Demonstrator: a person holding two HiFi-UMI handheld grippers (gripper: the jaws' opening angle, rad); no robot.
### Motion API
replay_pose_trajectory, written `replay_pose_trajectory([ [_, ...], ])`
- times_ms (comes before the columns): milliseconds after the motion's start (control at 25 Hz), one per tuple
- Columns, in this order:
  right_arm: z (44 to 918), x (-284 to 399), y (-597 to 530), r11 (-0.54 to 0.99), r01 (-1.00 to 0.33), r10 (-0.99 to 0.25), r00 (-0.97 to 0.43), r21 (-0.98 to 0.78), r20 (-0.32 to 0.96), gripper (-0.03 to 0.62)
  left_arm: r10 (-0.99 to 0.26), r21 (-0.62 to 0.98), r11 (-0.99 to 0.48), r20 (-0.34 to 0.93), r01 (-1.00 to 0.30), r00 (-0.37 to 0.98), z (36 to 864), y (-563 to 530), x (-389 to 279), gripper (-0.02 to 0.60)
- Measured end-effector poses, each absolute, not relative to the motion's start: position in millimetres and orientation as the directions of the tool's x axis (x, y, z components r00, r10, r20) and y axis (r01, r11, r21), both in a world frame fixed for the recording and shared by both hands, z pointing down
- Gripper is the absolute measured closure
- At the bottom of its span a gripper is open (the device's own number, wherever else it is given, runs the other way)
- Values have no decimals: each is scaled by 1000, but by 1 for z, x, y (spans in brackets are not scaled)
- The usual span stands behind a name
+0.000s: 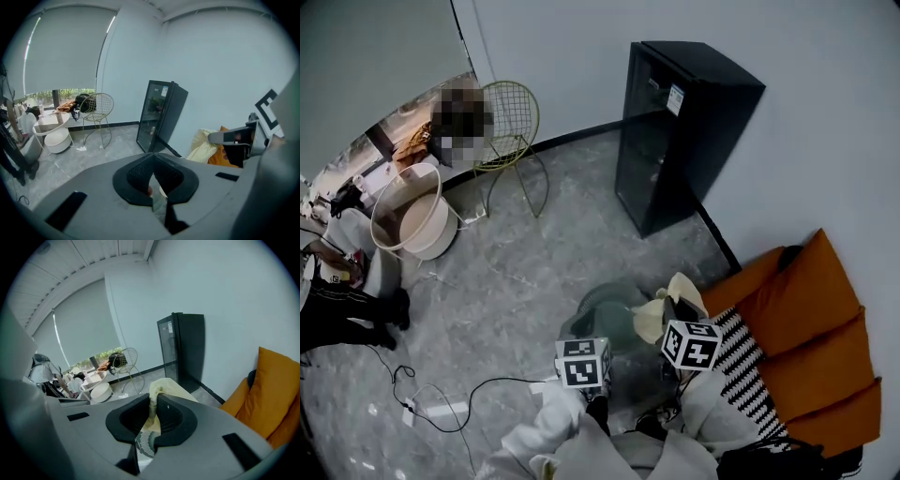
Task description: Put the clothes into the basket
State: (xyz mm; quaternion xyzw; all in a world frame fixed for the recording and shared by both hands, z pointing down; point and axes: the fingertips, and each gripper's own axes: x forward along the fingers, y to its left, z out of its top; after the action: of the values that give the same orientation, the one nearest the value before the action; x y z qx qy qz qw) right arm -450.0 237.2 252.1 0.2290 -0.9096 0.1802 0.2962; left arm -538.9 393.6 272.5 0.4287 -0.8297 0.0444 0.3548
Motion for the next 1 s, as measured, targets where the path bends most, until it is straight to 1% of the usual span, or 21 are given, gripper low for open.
replay_pose_trajectory([
  [360,268,-514,278,863,-460,-237,-734,-209,636,543,-634,233,688,654,-687,-413,295,433,-597,580],
  [480,270,-529,289,871,-439,-213,-740,-219,638,543,-633,242,702,643,-670,-431,294,438,-610,578],
  [1000,287,-562,319,896,-374,-137,-747,-240,651,543,-597,238,740,663,-630,-451,305,462,-630,580],
])
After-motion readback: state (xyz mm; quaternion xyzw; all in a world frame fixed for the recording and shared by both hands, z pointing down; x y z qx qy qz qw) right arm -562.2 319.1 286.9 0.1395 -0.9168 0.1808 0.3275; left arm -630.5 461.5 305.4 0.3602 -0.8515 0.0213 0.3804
